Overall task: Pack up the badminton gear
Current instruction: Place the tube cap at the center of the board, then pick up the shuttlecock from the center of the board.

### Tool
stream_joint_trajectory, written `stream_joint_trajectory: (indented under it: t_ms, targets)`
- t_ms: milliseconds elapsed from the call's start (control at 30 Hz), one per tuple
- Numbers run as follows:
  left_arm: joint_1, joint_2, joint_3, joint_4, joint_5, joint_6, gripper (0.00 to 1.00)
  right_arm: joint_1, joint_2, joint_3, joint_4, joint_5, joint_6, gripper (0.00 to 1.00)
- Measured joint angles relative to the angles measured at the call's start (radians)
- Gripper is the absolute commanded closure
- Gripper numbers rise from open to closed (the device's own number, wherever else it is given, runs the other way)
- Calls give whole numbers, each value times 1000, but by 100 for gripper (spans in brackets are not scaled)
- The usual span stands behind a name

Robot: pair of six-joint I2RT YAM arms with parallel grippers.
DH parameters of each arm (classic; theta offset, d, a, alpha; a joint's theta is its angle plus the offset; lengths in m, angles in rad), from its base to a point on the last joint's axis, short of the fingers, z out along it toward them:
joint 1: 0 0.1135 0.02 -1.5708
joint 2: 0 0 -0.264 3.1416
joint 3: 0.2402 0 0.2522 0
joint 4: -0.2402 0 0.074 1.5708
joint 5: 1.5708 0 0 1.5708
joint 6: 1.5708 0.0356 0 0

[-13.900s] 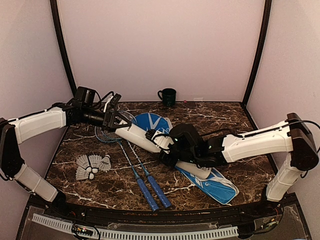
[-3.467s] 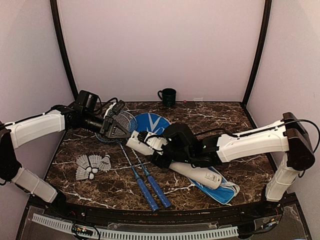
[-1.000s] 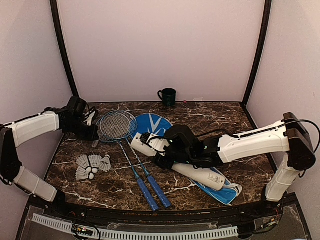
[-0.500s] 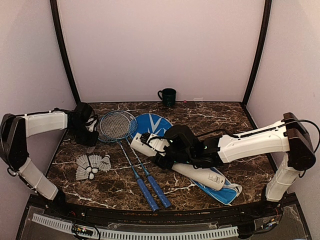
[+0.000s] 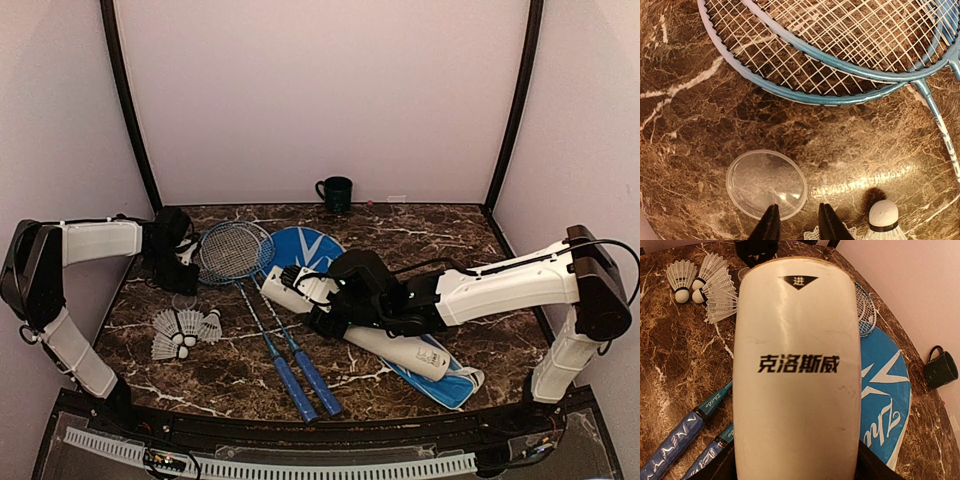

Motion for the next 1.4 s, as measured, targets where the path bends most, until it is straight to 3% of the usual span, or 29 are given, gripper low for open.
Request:
stream_joint_trajectory:
  t_ms: [300, 433, 700, 1000, 1400]
  targets:
    - [0, -19, -3, 6, -10, 7, 57, 0, 0, 0, 0, 0, 0, 33]
    - [-8, -152, -40, 49, 3, 34, 56, 0, 0, 0, 0, 0, 0, 33]
    - [-233, -426, -194, 184, 48, 175, 54, 0, 0, 0, 3, 0, 0, 33]
    - [-320, -543, -395, 234, 36, 352, 53, 0, 0, -7, 18, 0, -2, 33]
    - [-371, -645, -482, 267, -1, 477, 53, 0, -2, -14, 32, 0, -8, 32]
